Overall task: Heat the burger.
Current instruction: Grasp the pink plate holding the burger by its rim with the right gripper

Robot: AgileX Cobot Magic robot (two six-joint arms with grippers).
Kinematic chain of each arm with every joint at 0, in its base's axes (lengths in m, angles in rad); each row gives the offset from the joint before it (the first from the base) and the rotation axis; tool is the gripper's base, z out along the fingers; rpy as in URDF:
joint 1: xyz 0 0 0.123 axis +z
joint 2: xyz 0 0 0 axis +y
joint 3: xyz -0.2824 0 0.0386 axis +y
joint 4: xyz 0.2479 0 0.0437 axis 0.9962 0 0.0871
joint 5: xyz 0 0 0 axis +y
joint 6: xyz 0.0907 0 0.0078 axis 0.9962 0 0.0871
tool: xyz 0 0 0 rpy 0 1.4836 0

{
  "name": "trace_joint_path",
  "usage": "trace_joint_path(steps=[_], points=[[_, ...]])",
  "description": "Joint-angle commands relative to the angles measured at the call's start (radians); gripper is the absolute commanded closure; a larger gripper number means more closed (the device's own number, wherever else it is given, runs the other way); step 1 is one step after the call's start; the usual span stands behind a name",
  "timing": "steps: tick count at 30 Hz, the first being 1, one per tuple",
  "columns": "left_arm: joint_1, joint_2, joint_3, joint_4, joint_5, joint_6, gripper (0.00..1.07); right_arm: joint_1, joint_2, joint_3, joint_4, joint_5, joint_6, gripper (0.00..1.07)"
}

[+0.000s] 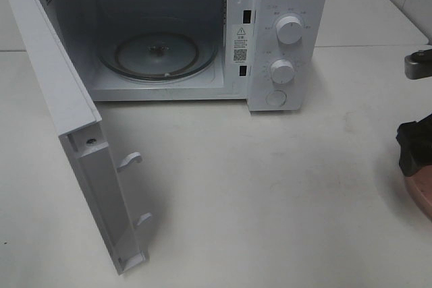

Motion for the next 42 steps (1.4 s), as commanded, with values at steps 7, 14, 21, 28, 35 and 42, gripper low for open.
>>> trace_joint_path(steps=[7, 14, 21, 28, 35, 42], points=[[0.002, -0.019, 0.003, -0.003, -0.009, -0.003, 0.09, -0.052, 0.15, -0.004, -0.011, -0.075, 0.028, 0.18], [0.002, -0.019, 0.003, -0.003, -0.009, -0.003, 0.09, -0.053, 0.238, -0.004, -0.01, -0.129, 0.031, 0.19], [0.002, -0.019, 0.003, -0.003, -0.009, -0.003, 0.09, -0.053, 0.31, -0.004, -0.011, -0.155, 0.04, 0.2], [0.002, -0.019, 0.003, -0.003, -0.009, -0.003, 0.09, -0.053, 0.321, -0.004, -0.012, -0.162, 0.051, 0.29], [0.002, -0.019, 0.003, -0.003, -0.009, -0.003, 0.09, -0.053, 0.321, -0.004, -0.013, -0.135, 0.084, 0.63], [0.002, -0.019, 0.003, -0.003, -0.009, -0.003, 0.09, -0.053, 0.313, -0.004, -0.013, -0.107, 0.107, 1.07]])
